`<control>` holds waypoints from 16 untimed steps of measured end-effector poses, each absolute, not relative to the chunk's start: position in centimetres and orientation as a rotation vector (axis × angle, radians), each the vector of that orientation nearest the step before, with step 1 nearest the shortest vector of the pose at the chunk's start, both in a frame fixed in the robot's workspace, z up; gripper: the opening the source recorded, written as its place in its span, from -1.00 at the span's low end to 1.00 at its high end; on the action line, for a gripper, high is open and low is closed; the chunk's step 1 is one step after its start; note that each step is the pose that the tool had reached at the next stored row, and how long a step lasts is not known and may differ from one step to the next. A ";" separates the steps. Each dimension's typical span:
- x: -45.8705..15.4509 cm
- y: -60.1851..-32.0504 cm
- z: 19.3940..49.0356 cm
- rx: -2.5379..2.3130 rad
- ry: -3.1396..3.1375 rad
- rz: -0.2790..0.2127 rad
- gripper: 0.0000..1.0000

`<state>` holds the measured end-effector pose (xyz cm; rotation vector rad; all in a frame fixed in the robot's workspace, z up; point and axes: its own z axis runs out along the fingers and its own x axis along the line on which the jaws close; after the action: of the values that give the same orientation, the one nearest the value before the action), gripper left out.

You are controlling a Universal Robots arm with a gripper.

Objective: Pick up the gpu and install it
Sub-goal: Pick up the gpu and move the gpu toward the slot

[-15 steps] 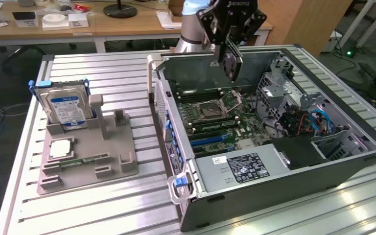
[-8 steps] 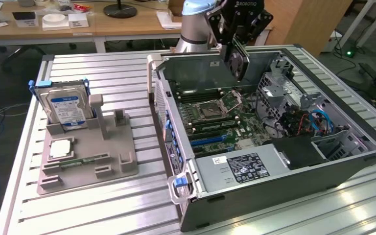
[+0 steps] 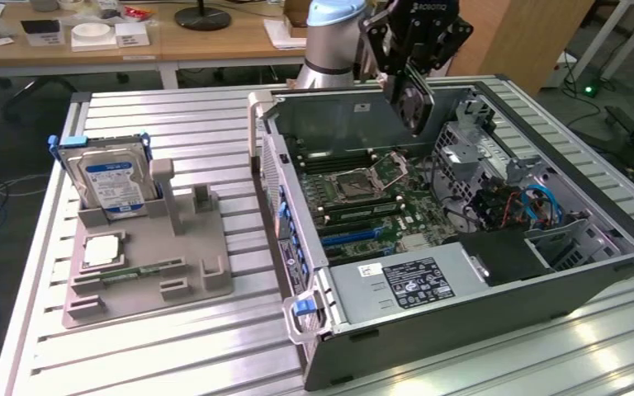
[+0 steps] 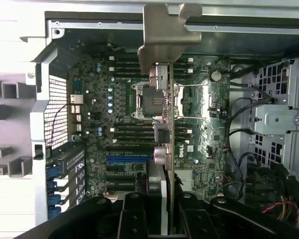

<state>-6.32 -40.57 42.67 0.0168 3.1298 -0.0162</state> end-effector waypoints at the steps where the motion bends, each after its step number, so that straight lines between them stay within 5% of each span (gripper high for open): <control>1: -6.1 -40.6 42.7 0.017 3.130 -0.016 -0.44; 16: -4.1 -40.6 42.7 0.020 3.130 -0.016 -0.44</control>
<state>-4.12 -40.57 42.66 0.0202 3.1297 -0.0163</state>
